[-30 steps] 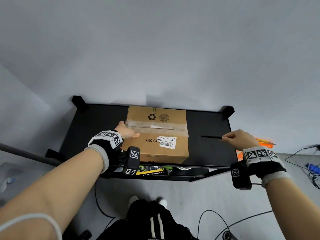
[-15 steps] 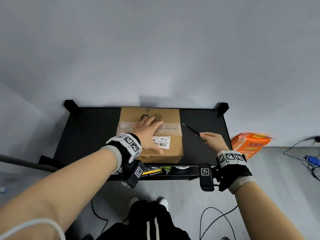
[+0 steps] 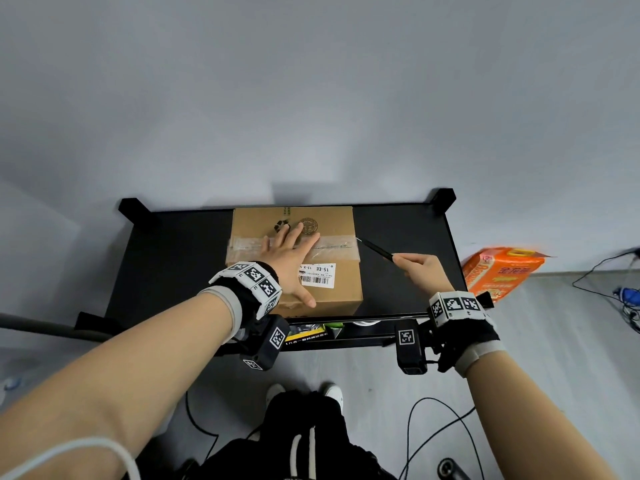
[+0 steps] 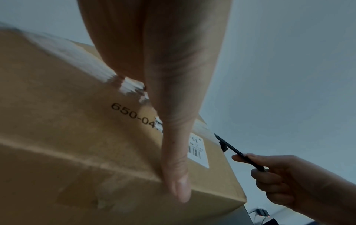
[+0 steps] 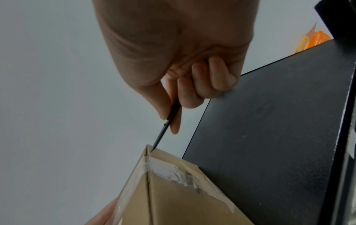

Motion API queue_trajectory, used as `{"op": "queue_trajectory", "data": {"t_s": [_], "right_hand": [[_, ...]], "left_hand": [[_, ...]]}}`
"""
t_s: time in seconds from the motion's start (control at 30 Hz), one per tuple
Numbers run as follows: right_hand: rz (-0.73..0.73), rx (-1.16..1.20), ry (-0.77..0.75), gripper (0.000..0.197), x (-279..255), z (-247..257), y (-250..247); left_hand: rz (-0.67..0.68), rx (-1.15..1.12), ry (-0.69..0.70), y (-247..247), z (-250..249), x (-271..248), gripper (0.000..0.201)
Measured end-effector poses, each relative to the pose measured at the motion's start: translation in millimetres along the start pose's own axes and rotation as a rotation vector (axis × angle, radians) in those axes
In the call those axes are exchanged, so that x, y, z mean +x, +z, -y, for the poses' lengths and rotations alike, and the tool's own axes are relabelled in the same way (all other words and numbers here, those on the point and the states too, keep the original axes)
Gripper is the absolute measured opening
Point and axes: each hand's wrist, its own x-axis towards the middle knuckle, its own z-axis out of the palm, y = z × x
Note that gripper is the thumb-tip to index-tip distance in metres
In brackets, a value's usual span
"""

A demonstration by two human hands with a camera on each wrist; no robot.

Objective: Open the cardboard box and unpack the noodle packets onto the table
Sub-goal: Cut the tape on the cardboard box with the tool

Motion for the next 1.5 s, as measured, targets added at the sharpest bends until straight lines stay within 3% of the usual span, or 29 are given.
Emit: {"op": "queue_trajectory", "data": {"t_s": [0.27, 0.47, 0.57, 0.7, 0.8, 0.97, 1.1, 1.23, 1.37, 1.5], "right_hand": [[0.169, -0.110, 0.032, 0.020, -19, -15, -18], [0.027, -0.135, -0.026, 0.024, -33, -17, -56], [0.072, -0.065, -0.089, 0.018, -37, 2, -46], [0.349, 0.140, -0.158, 0.032, -43, 38, 3], [0.511, 0.143, -0.211, 0.038, -50, 61, 46], [0.737, 0.075, -0.206, 0.038, -60, 87, 108], [0.714, -0.130, -0.259, 0.033, -70, 94, 149], [0.645, -0.255, -0.383, 0.028, -74, 87, 173], [0.401, -0.254, -0.387, 0.024, -57, 74, 171], [0.272, -0.172, -0.346, 0.012, -50, 68, 168]], "left_hand": [[0.018, -0.002, -0.025, -2, -3, 1, 0.139], [0.007, 0.008, -0.015, -1, -3, 0, 0.139], [-0.020, -0.066, -0.002, -4, -3, -4, 0.121], [-0.198, -0.386, 0.127, -12, -9, -22, 0.061], [-0.116, -0.722, 0.206, -15, -13, -37, 0.052], [-0.077, -1.346, 0.106, -18, 9, -51, 0.037], [-0.150, -1.587, 0.067, -12, 38, -62, 0.031], [-0.351, -1.734, -0.187, -6, 75, -67, 0.032], [-0.312, -1.726, -0.355, 4, 114, -74, 0.026], [-0.253, -1.565, -0.359, 15, 132, -74, 0.021]]}}
